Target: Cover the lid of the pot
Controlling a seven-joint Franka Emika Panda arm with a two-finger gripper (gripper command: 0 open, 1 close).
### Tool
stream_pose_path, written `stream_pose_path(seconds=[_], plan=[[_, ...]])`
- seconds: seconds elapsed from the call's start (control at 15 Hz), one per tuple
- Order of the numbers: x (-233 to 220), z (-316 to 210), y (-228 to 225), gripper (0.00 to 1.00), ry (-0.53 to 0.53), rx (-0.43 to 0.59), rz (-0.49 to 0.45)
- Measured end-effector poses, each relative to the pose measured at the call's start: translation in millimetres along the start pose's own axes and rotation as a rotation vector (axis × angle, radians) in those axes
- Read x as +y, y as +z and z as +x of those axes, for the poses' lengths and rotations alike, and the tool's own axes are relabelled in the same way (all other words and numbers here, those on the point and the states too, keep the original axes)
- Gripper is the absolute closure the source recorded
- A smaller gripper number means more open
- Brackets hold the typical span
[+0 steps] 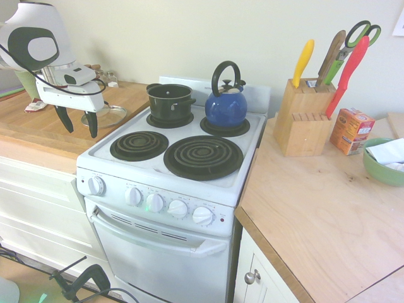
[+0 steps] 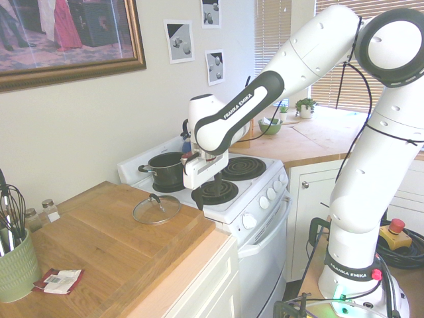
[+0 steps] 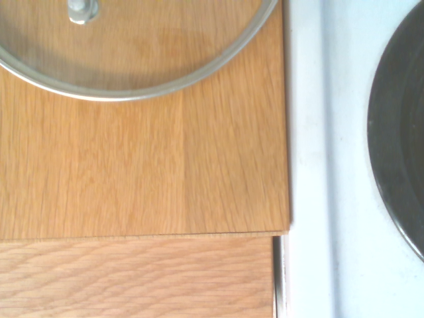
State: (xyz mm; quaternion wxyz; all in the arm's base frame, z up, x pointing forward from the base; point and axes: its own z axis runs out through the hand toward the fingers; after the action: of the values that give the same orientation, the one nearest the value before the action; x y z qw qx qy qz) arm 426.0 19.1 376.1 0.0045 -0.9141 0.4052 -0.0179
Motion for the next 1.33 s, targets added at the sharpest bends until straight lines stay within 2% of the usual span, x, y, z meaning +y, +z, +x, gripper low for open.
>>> stream_pose_path(seconds=[0.2,0.4,0.8,1.07,1.33], plan=[[-1,3,-3,0.00,0.014,0.016,0.015],[-16,21,-26,0.00,0.042,0.055,0.053],[-101,66,-56,0.00,0.012,0.105,0.103],[-153,63,-49,0.00,-0.048,0.077,0.090],[-166,68,-6,0.00,-0.068,0.051,0.028]])
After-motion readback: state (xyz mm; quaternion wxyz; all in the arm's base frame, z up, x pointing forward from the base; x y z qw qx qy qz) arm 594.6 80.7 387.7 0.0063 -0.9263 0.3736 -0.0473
